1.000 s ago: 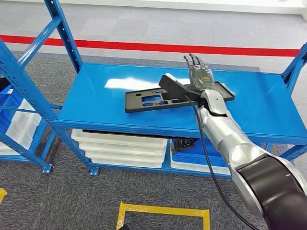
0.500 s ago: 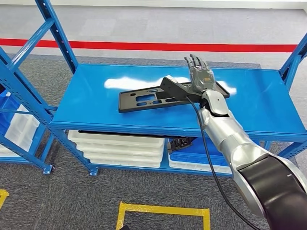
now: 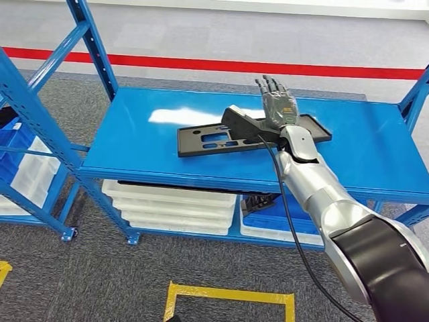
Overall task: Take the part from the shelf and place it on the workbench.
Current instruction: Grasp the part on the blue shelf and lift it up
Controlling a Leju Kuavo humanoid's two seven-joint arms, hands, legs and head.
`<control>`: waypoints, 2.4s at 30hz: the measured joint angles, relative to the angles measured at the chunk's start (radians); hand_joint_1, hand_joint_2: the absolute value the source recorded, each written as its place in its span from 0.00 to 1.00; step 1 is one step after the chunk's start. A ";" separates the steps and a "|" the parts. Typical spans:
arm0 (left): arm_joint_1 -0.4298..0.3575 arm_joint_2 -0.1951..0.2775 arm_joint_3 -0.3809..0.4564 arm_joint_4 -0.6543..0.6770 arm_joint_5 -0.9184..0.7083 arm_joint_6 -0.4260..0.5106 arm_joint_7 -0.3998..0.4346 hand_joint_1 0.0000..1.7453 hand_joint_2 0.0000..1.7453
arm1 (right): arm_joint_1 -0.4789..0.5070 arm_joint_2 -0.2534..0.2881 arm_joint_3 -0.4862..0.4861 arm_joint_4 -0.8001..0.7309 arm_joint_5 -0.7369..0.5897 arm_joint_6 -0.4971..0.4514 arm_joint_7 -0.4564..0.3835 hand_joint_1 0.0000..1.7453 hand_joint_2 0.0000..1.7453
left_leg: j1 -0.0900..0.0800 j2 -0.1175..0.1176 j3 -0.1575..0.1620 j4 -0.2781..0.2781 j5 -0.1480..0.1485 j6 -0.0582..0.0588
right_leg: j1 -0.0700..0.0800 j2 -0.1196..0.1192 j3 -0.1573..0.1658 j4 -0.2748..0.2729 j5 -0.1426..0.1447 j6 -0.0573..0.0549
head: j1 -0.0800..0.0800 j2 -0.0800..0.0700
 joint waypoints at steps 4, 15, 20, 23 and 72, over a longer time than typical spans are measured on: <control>0.002 0.000 0.000 0.000 0.000 0.000 0.000 0.00 0.00 | 0.005 -0.002 0.001 0.002 0.000 0.000 0.002 0.00 0.00 | 0.000 0.000 0.004 -0.005 0.002 0.005 | 0.001 0.003 -0.093 0.212 -0.102 0.003 | 0.001 0.000; 0.003 0.001 0.000 0.000 0.000 0.000 0.000 0.00 0.00 | 0.006 -0.002 0.001 0.002 0.000 0.000 0.002 0.00 0.00 | -0.002 -0.012 -0.015 0.031 -0.020 -0.023 | -0.002 0.010 0.006 -0.024 0.030 -0.020 | 0.000 0.000; 0.002 0.001 0.000 0.000 0.000 0.000 0.000 0.00 0.00 | 0.007 -0.001 0.002 0.001 0.001 0.000 0.002 0.00 0.00 | 0.007 -0.008 -0.126 0.276 -0.127 -0.046 | -0.004 -0.006 0.009 -0.025 0.028 -0.030 | -0.001 0.000; 0.004 0.001 0.000 0.000 0.000 0.000 0.000 0.00 0.00 | 0.006 0.000 0.002 0.000 0.001 -0.001 0.002 0.00 0.00 | 0.005 -0.005 -0.074 0.161 -0.045 -0.035 | -0.003 -0.012 0.014 -0.025 0.025 -0.028 | -0.001 0.000; 0.008 0.001 -0.001 0.000 -0.001 0.000 0.002 0.00 1.00 | 0.030 -0.018 0.005 -0.008 0.001 -0.021 0.002 0.00 0.00 | -0.004 -0.064 -0.006 0.009 -0.001 -0.007 | -0.004 0.048 0.010 -0.016 0.026 0.004 | 0.000 0.000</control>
